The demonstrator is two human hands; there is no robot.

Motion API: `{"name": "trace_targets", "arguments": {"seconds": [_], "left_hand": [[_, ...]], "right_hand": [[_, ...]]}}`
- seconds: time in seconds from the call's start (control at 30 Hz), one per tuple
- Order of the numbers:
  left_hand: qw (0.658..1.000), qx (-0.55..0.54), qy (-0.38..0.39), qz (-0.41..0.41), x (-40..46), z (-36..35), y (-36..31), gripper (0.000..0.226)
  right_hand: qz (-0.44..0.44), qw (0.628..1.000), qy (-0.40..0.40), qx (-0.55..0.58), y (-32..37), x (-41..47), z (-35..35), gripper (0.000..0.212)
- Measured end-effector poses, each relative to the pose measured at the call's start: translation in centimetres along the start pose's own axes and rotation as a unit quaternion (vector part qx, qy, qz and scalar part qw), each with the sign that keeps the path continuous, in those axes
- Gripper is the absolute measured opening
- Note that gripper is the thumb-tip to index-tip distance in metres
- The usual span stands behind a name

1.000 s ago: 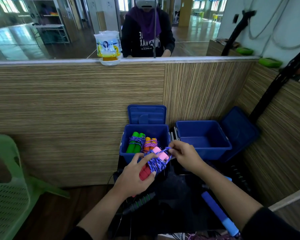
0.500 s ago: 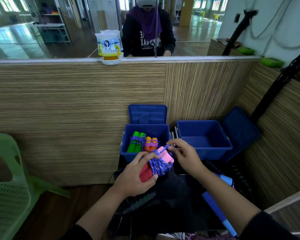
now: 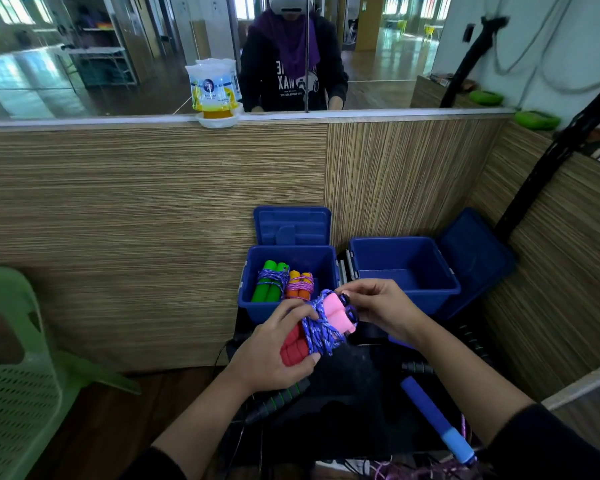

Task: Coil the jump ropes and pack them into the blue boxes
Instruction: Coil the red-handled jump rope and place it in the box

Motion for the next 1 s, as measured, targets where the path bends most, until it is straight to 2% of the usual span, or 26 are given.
{"name": "trace_targets", "arguments": {"seconds": [0.13,0.3,0.37,0.47,0.63,0.8,0.87,0.97,1.0], "left_hand": [[0.999,-0.013,-0.022,0.033,-0.4,-0.1,0.8,0.046],[0.997,-0.015,-0.03,0.069,-0.9,-1.2,1.5,0.057],[0.995,-0.003,-0.052,0.085,-1.0,-1.2,2.3,0.053],[0.993,0.001,-0.074,0.086,-0.9,-1.2,2.9,0.047],[0.993,-0.011,-0.092,0.076,-0.6,-1.3,3.1,0.045],[0.995,-0.013,-0.058,0.082,-0.6,-1.3,3.8,0.042],[0.992,-0.012,-0.059,0.114,-0.9,-1.5,4.7,0.043],[0.984,-0.007,-0.096,0.152,-1.1,-1.6,6.5,0.041],[0.982,-0.003,-0.104,0.16,-1.1,-1.8,6.9,0.042]], "right_hand": [[-0.018,0.999,-0.026,-0.013,-1.0,-0.2,0.3,0.019],[-0.048,0.997,-0.063,-0.006,-2.6,0.1,-0.2,0.026],[-0.06,0.996,-0.061,-0.005,-2.8,0.5,-0.5,0.024],[-0.053,0.991,-0.101,-0.066,-2.8,0.7,-0.9,0.02],[-0.053,0.991,-0.112,-0.054,-3.3,0.9,-1.9,0.035],[-0.086,0.99,-0.102,-0.042,-4.1,2.3,-2.2,0.047],[-0.085,0.991,-0.102,-0.02,-4.4,2.7,-2.5,0.041],[-0.075,0.993,-0.088,0.021,-5.1,3.5,-3.8,0.011],[-0.067,0.993,-0.087,0.03,-5.2,3.7,-4.2,0.01]]}}
Point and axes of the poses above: each hand's wrist, its own x-axis towards the middle knuckle, its own z-axis out of the back of the hand, y = z × x, the point moved 8 cm from there along x, towards the middle knuckle, and after that the axes turned 15 degrees about -z, right-handed, at the moved point
